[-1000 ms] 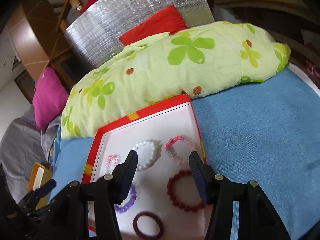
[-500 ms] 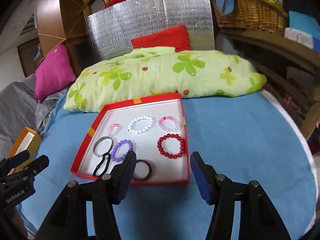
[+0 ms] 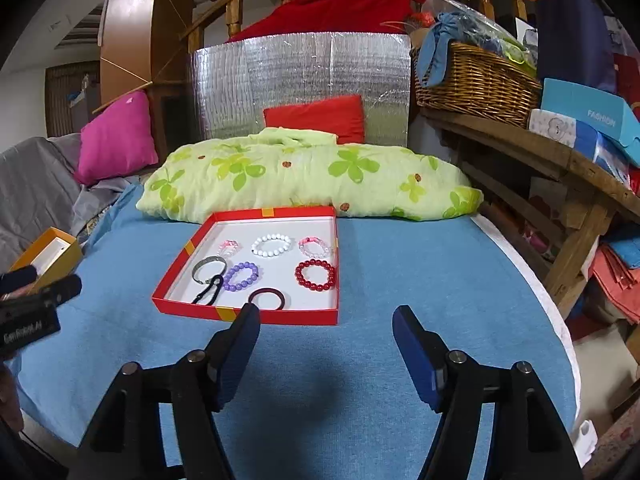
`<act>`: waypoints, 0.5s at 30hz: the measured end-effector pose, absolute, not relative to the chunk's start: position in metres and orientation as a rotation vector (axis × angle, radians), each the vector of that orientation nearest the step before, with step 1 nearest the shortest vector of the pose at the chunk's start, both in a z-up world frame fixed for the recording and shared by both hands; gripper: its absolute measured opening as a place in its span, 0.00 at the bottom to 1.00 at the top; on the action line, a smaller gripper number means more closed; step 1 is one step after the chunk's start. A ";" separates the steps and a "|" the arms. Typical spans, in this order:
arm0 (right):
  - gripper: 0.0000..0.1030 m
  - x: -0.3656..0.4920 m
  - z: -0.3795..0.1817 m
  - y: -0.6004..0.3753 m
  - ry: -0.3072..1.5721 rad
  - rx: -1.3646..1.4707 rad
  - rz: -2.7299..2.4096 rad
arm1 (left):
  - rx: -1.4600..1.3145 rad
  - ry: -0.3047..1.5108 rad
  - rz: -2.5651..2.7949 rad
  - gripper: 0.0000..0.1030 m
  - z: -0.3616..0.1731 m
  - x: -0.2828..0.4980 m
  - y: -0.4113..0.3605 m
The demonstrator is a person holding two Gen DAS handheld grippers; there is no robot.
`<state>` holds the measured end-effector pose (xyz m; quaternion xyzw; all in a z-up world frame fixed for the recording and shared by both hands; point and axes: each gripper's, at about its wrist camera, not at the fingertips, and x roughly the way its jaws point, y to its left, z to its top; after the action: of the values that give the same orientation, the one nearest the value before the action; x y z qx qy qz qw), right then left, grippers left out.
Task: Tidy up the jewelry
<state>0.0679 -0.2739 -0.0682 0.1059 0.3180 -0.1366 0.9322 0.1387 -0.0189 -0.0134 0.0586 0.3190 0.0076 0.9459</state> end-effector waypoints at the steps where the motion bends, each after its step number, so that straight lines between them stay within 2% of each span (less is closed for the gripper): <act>1: 0.72 0.069 -0.068 -0.272 0.651 0.218 -0.275 | 0.103 0.652 0.017 0.89 -0.016 0.139 -0.016; 15: 0.72 0.096 -0.088 -0.262 0.745 0.219 -0.284 | 0.041 0.747 0.008 0.89 -0.042 0.163 -0.007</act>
<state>0.0961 -0.2618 -0.0877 0.1062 0.3618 -0.1379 0.9159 0.1629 -0.0072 -0.0418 0.0201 0.3650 0.0038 0.9308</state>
